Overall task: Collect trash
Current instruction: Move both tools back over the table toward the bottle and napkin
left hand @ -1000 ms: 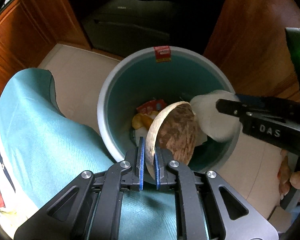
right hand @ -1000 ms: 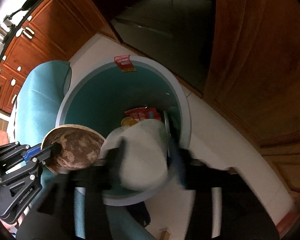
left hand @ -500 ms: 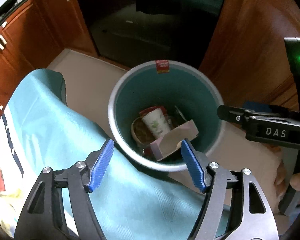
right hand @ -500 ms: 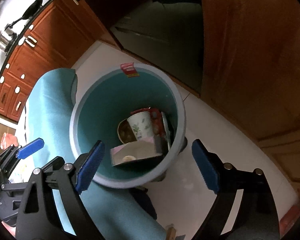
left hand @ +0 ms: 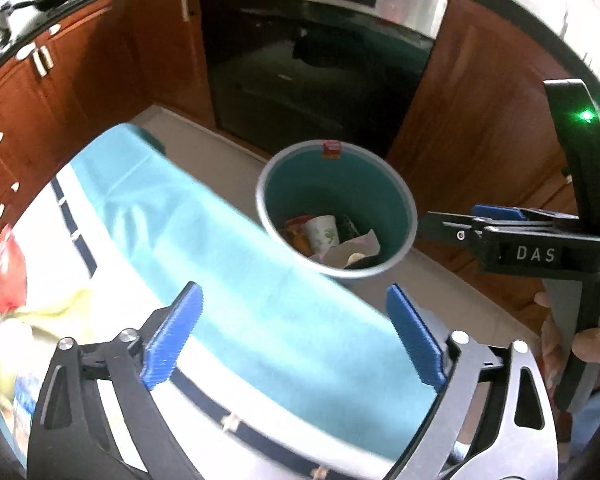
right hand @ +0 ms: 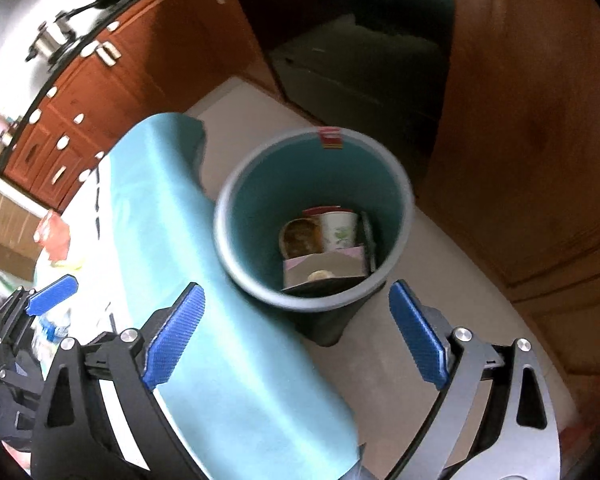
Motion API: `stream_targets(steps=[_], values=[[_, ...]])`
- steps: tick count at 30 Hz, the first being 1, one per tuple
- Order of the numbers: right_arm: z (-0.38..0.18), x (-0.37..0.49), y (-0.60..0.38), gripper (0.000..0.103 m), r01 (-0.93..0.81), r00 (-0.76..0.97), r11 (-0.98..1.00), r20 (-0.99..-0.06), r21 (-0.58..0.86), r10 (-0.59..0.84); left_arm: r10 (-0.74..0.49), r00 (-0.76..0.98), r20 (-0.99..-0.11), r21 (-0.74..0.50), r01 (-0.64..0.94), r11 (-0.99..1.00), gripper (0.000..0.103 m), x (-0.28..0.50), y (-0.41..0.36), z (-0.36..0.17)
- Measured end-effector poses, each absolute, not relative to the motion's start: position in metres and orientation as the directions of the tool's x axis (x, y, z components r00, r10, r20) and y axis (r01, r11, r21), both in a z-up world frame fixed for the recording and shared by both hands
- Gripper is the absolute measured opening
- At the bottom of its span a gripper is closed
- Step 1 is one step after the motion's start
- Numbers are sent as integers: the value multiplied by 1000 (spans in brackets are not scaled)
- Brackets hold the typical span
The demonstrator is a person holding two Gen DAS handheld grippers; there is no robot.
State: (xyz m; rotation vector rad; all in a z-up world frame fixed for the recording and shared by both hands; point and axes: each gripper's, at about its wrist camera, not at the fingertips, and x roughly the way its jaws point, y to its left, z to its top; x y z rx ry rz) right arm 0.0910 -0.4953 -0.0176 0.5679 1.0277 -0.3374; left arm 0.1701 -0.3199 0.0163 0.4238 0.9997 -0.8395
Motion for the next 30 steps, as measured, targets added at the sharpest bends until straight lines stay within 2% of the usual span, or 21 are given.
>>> stream_targets(steps=[11, 23, 30], values=[[21, 128, -370, 90, 272, 494, 924, -863, 269, 105, -412, 336, -847, -70, 697, 714, 99, 168, -192, 33], [4, 181, -237, 90, 19, 402, 961, -882, 276, 245, -372, 410, -833, -112, 534, 838, 99, 195, -36, 24], [-5, 208, -182, 90, -112, 342, 961, -898, 252, 275, -349, 402, -846, -81, 551, 831, 99, 222, 1, 7]])
